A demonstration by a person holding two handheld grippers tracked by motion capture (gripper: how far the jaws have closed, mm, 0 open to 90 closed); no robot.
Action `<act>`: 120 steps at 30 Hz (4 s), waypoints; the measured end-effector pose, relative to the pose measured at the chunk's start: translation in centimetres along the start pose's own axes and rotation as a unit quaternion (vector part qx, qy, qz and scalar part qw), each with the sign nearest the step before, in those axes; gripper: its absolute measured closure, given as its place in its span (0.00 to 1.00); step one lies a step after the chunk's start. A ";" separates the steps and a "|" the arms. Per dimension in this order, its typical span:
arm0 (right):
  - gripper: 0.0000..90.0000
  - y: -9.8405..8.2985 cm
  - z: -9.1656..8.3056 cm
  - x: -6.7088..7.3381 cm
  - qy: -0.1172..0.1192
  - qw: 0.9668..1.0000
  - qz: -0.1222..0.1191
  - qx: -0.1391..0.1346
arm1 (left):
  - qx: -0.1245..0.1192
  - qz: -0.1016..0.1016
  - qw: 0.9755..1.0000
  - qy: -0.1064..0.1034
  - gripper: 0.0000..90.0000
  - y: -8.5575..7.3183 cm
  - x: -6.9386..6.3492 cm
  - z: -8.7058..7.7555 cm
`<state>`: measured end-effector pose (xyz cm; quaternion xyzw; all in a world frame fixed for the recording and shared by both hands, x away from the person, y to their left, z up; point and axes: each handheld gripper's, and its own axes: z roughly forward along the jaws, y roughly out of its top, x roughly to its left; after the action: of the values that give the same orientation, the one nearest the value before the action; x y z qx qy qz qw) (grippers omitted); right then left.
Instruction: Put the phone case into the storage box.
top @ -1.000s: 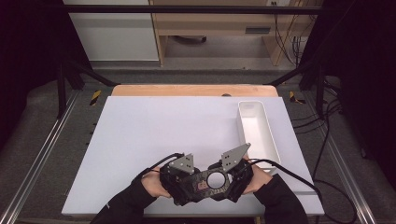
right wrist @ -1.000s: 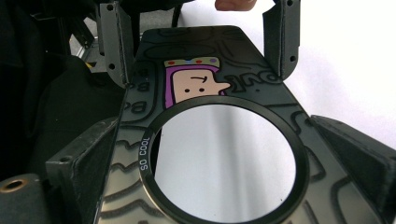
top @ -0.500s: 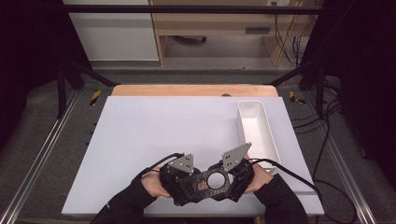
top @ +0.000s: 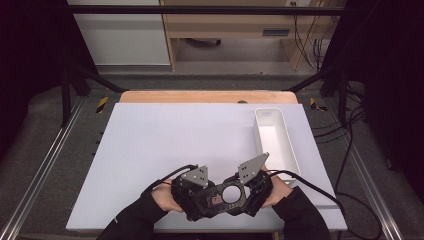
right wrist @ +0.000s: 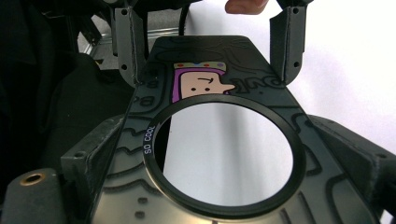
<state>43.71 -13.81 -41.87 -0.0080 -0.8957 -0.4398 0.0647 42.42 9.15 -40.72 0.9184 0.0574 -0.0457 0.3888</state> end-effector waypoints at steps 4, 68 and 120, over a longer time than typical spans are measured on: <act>0.13 0.1 0.0 0.0 0.001 1.000 -0.002 0.000 | -0.001 0.002 1.000 -0.002 0.13 0.0 0.0 0.0; 0.14 2.5 -1.0 -0.4 -0.038 0.996 -0.004 0.077 | 0.066 0.025 0.996 0.048 0.04 0.2 0.9 -0.3; 0.00 2.6 -1.4 -0.3 -0.040 0.998 -0.001 0.044 | 0.100 0.029 0.994 0.029 0.13 0.6 1.1 1.7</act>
<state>44.34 -13.35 -39.03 -0.0218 -0.9160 -0.3996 0.0288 43.51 7.61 -41.61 0.9549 0.0369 -0.0129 0.2944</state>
